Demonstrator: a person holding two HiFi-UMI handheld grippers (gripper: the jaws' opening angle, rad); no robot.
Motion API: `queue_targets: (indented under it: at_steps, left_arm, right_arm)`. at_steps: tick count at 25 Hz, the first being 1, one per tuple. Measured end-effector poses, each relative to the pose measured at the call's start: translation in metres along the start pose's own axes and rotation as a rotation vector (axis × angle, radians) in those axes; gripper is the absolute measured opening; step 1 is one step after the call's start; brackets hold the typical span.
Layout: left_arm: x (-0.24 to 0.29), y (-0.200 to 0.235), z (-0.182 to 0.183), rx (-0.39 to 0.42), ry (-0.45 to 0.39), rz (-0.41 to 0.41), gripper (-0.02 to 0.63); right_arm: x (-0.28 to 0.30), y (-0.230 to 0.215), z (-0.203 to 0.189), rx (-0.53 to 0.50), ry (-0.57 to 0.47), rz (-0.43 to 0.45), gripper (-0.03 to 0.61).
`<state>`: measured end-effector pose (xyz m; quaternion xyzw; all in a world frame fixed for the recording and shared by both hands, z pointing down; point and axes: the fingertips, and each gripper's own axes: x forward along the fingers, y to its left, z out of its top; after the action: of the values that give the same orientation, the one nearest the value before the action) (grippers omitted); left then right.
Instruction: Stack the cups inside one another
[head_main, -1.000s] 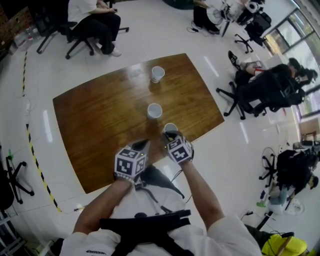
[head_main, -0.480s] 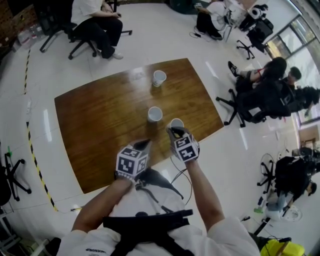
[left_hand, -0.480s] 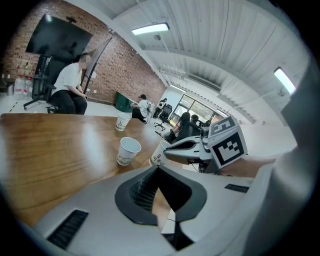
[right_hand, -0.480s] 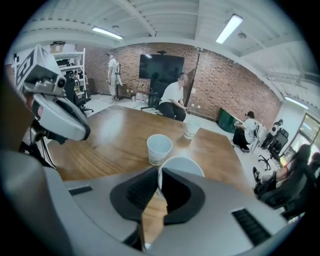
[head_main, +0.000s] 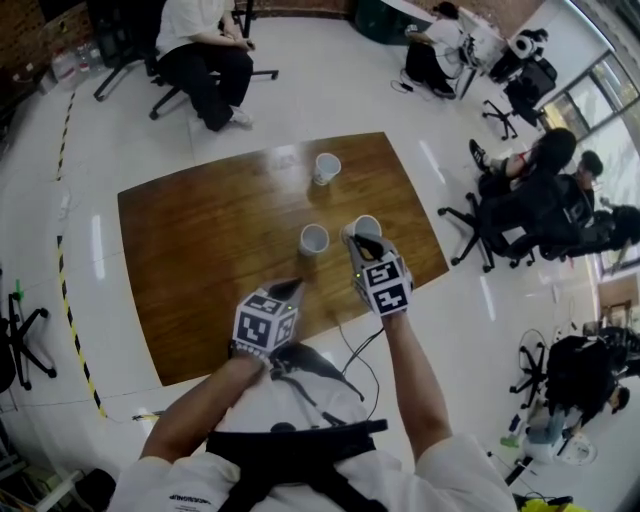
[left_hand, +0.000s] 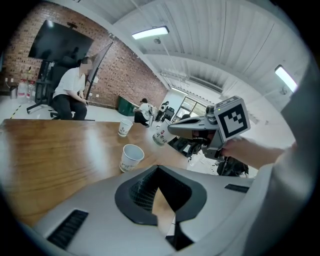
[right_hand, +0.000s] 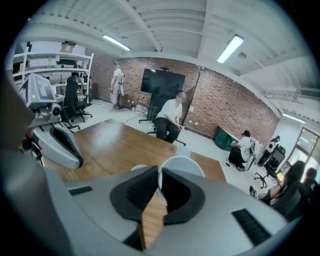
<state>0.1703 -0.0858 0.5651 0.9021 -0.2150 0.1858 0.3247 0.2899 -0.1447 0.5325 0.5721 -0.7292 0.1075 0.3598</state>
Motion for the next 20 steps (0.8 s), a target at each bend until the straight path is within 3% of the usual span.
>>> queue_targets:
  at_steps: [9, 20]
  left_arm:
    - [-0.003, 0.006, 0.005, -0.013, -0.020, 0.034, -0.002]
    - [-0.010, 0.022, 0.008, -0.039, -0.040, 0.086, -0.003]
  right_arm:
    - [0.008, 0.002, 0.031, -0.048, -0.052, 0.040, 0.034]
    - [0.034, 0.027, 0.033, -0.090, -0.034, 0.123, 0.034]
